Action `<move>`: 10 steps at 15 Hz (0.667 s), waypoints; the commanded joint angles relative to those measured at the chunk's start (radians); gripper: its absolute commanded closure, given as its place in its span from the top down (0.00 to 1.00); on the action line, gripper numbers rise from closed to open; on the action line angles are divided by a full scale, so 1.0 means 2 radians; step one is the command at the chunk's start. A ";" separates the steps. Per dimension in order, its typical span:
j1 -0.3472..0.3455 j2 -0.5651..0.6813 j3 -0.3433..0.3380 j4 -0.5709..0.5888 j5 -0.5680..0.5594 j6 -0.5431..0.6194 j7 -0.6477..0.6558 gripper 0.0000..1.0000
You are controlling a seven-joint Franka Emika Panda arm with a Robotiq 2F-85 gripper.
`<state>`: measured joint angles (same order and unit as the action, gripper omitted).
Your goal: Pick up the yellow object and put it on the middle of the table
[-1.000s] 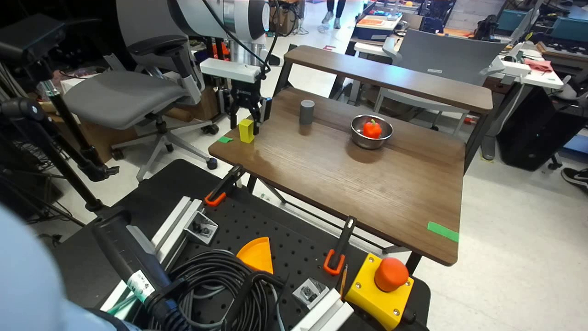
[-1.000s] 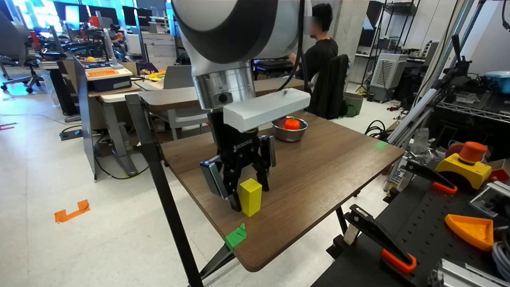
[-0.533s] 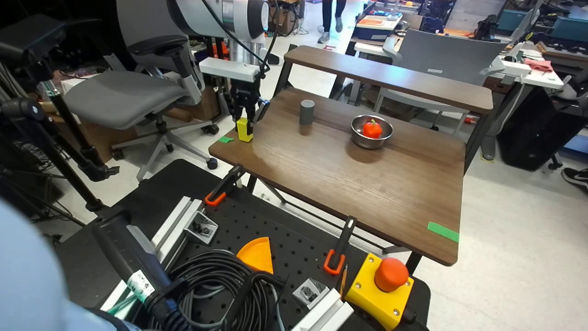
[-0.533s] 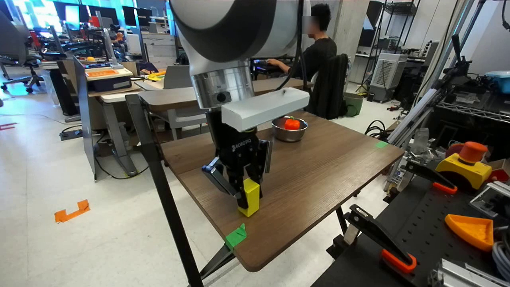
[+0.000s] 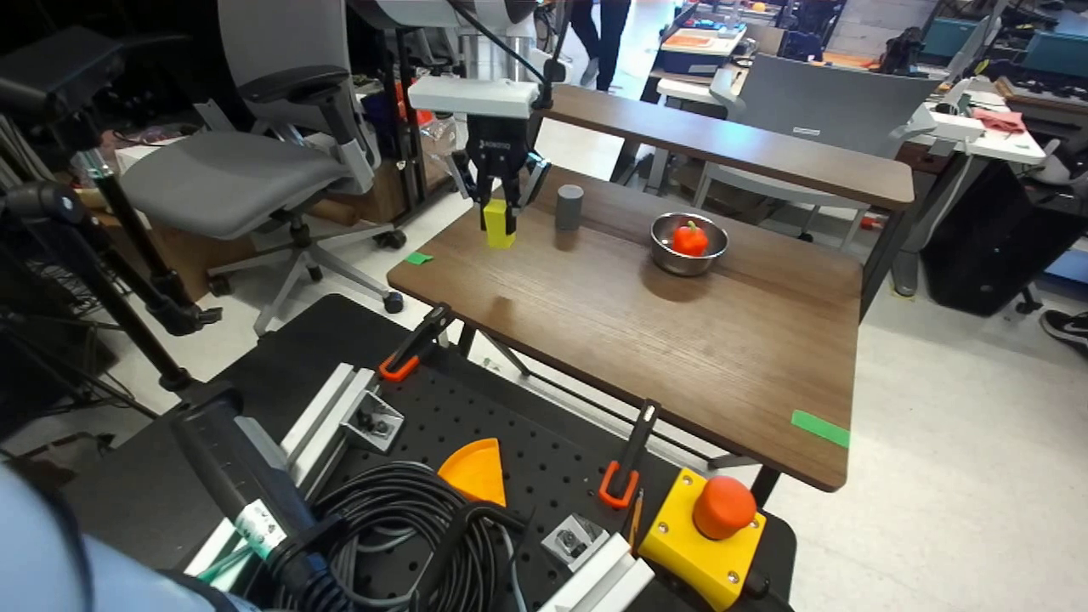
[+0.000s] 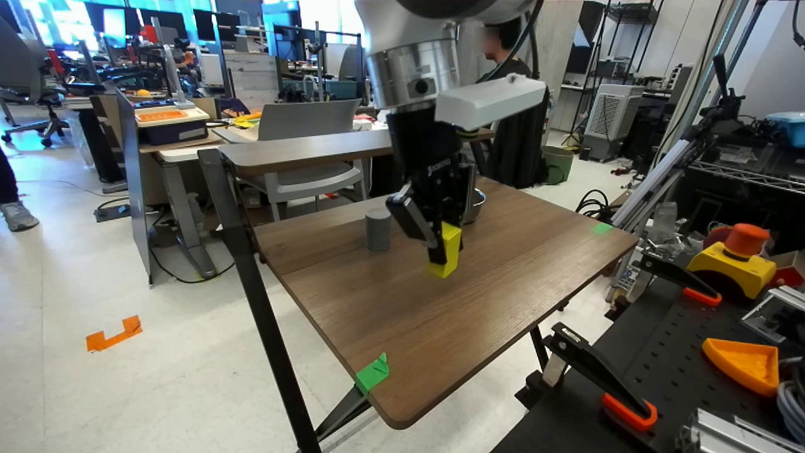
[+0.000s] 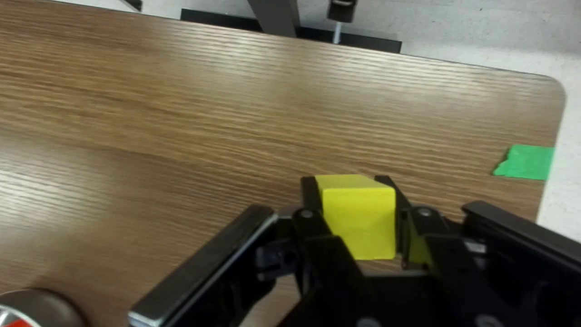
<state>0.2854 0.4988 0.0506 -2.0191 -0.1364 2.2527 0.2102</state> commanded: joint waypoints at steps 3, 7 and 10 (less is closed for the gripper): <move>-0.067 -0.021 -0.030 -0.013 -0.032 0.006 -0.059 0.09; -0.105 0.018 -0.026 0.015 -0.018 0.003 -0.105 0.09; -0.119 0.056 -0.024 0.041 -0.008 -0.006 -0.120 0.09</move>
<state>0.0732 0.5287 -0.0125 -2.0091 -0.1769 2.2567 0.0156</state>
